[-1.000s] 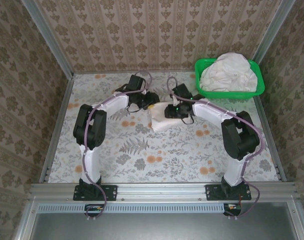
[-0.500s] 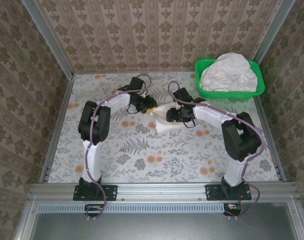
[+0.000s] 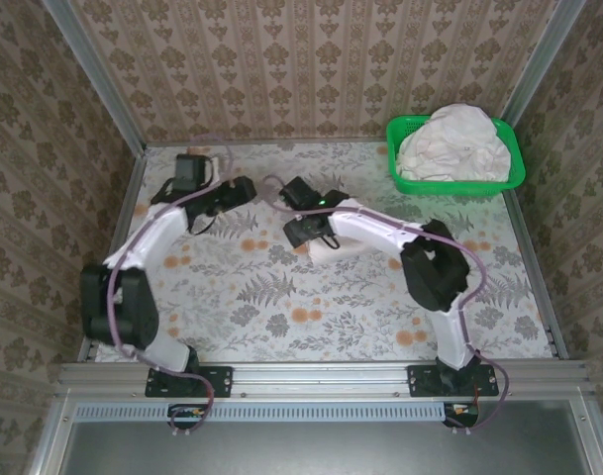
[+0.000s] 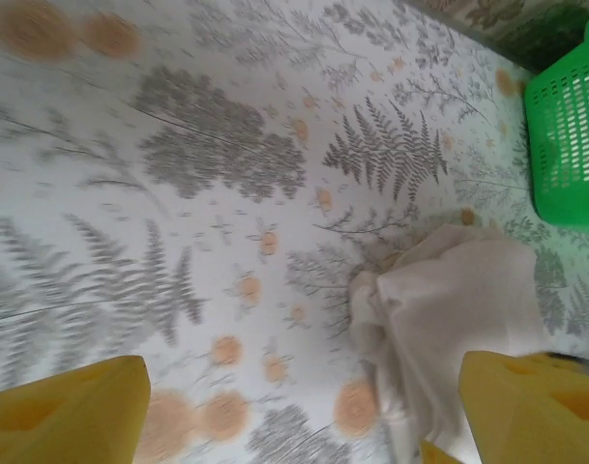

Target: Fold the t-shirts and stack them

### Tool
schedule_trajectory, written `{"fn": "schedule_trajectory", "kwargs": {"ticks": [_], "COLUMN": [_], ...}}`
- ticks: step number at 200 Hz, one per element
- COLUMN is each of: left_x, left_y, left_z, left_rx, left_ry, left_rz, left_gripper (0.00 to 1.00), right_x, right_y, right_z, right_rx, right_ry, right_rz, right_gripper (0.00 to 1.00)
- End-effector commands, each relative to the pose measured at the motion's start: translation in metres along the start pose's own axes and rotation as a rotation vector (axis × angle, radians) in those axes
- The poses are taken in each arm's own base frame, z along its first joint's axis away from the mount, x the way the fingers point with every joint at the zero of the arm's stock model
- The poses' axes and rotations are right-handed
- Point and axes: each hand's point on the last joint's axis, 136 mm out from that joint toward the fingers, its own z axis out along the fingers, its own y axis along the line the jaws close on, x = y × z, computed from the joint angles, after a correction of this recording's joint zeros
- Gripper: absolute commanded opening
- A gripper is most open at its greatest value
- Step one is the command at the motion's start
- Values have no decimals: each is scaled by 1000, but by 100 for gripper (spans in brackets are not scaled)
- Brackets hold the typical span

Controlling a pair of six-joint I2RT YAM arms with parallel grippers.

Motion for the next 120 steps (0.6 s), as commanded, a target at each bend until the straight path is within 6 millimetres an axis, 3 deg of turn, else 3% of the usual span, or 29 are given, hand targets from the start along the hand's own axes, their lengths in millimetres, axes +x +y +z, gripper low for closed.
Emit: {"fn": "schedule_trajectory", "kwargs": {"ticks": [1,17,39,80,97,120], "left_x": [3,14,31,55,61,64], "left_y": [17,23,15,1,-2,-6], "left_z": [-27,-46,-70,-94,-96,-93], "left_rx": [0,21,61,126,150,189], "left_ry": [-87,-90,-96,-140,-146,-138], "left_rz": [224,303,468,629,649,651], "left_gripper": [88,89,89,89,89,89], "right_x": [15,19,22,23,28,34], "right_y": [1,5,1,-6,-11,-15], "right_z": [17,29,34,35,44,54], "right_rx": [85,84,110,114,118,104], "right_ry": [89,110,127,140,172,215], "right_rz": [-129,-120,-110,-74,-54,-16], "right_gripper": [70,64,61,61,54,37]}}
